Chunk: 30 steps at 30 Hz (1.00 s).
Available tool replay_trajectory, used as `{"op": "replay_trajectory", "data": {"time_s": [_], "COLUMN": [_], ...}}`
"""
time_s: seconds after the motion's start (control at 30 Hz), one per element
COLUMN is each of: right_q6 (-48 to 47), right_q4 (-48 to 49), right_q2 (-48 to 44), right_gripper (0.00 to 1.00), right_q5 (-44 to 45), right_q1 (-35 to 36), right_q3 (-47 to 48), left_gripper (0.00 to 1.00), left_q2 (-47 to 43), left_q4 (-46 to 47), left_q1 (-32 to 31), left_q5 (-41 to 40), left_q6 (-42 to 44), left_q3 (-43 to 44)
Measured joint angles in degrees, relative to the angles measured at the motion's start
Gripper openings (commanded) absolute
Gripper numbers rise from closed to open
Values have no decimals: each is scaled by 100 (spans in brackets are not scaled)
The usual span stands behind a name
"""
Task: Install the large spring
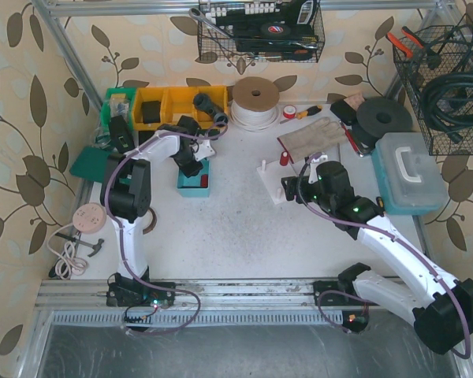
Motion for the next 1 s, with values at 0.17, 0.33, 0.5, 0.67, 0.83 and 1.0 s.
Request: {"op": "replay_trajectory", "data": {"time_s": [0.17,0.33,0.5,0.67,0.83,1.0], "right_q6": [0,-2,-2,-2,-4,-4], "right_q4": [0,0,0,0,0,0], "right_q2": [0,0,0,0,0,-4], "right_gripper": [92,91,91,91,91,91], "right_q5": [20,20,20,20,20,20], "right_q1": [0,0,0,0,0,0], "right_q3": [0,0,0,0,0,0], "left_gripper": [17,25,42,50,54,76], "left_q2": [-20,-129,-271,-321,-310,-81], "left_q4": [105,247,90,-317,-660,-743], "left_q1": [2,2,2,2,2,-2], "left_q5": [-61,-214,-127,223,376,422], "left_q6": [-31,-35,-157,-269,-337,-382], "left_q3": [0,-44,-26,63,155,181]}}
